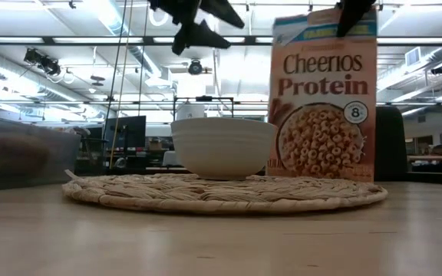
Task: Arrange a breakfast setting
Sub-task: Pour the cereal into the white bowl
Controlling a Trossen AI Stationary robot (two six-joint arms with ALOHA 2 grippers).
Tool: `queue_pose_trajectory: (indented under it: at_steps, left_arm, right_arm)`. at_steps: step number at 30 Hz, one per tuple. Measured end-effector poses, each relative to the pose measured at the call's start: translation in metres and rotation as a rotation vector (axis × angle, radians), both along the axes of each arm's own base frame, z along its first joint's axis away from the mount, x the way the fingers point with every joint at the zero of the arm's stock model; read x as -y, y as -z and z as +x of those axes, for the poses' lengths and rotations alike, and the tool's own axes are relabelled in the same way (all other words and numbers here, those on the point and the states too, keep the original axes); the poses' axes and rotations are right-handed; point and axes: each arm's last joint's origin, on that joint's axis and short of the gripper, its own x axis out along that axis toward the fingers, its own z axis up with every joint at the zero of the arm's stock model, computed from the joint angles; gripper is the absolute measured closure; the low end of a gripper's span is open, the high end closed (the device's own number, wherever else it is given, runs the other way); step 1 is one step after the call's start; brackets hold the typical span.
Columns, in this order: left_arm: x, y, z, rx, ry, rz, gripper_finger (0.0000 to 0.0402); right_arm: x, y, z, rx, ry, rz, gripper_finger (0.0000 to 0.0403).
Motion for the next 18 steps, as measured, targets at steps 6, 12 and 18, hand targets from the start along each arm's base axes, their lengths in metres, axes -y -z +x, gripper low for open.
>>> queue_pose_trajectory:
  at_steps: [6,12,18]
  left_arm:
    - [-0.030,0.001,-0.002,-0.051,0.018,0.143,0.0101]
    - [-0.064,-0.008,-0.004,0.036,0.125,0.230,0.0084]
    - [-0.102,-0.009,-0.002,0.137,0.173,0.335,0.0083]
  right_arm:
    - [-0.001,-0.004,0.000,0.055,0.008,0.014,0.0265]
    - [-0.007,-0.021,-0.004,0.187,-0.020,-0.010,0.0217]
    - [-0.014,-0.064,-0.017,0.378,-0.050,-0.141,0.0200]
